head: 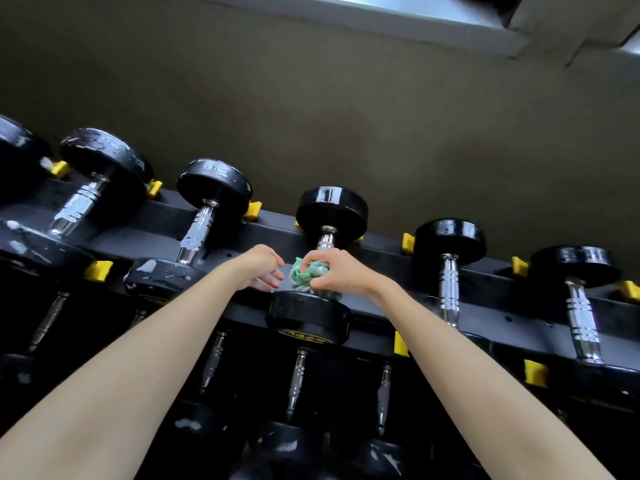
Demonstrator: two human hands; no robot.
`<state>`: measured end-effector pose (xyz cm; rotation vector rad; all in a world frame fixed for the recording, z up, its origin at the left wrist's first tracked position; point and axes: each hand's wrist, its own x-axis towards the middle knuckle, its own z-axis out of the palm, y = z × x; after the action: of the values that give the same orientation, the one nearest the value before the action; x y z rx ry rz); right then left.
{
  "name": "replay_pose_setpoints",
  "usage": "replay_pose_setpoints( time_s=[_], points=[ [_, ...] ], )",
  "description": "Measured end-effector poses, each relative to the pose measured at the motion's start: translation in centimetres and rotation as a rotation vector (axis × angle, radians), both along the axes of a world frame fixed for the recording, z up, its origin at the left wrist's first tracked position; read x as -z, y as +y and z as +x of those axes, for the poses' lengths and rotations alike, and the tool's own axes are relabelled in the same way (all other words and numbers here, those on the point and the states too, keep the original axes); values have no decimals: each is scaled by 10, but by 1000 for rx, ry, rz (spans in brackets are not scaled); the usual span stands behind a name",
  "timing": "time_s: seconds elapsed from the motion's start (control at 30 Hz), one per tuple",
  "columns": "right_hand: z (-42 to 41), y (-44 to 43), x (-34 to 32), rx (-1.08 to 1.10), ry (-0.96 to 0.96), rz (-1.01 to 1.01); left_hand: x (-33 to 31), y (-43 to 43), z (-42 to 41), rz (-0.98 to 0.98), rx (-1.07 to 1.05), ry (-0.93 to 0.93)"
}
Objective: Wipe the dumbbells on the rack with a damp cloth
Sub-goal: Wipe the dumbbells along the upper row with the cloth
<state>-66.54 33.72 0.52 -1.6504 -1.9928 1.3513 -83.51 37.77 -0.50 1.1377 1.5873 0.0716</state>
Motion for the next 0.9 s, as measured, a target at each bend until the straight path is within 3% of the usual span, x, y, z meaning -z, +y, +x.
replay_pose_setpoints(
  time_s=[0.2,0.33,0.47,0.6,0.73,0.9],
  points=[
    [47,5,-1,130,211,-419,-3,-1,3,1,6,-11],
    [64,9,21,717,358,-448,-2,2,13,13,2,-9],
    [53,24,39,1213,642,-454,-1,4,21,21,-22,-17],
    [30,33,37,1376,897,-506,0,7,23,17,-28,-11],
    [14,34,31,1373,880,-408,1,7,25,8,-31,-18],
    [-1,30,22,1071,385,-44,-2,1,27,-6,-39,-10]
  ],
)
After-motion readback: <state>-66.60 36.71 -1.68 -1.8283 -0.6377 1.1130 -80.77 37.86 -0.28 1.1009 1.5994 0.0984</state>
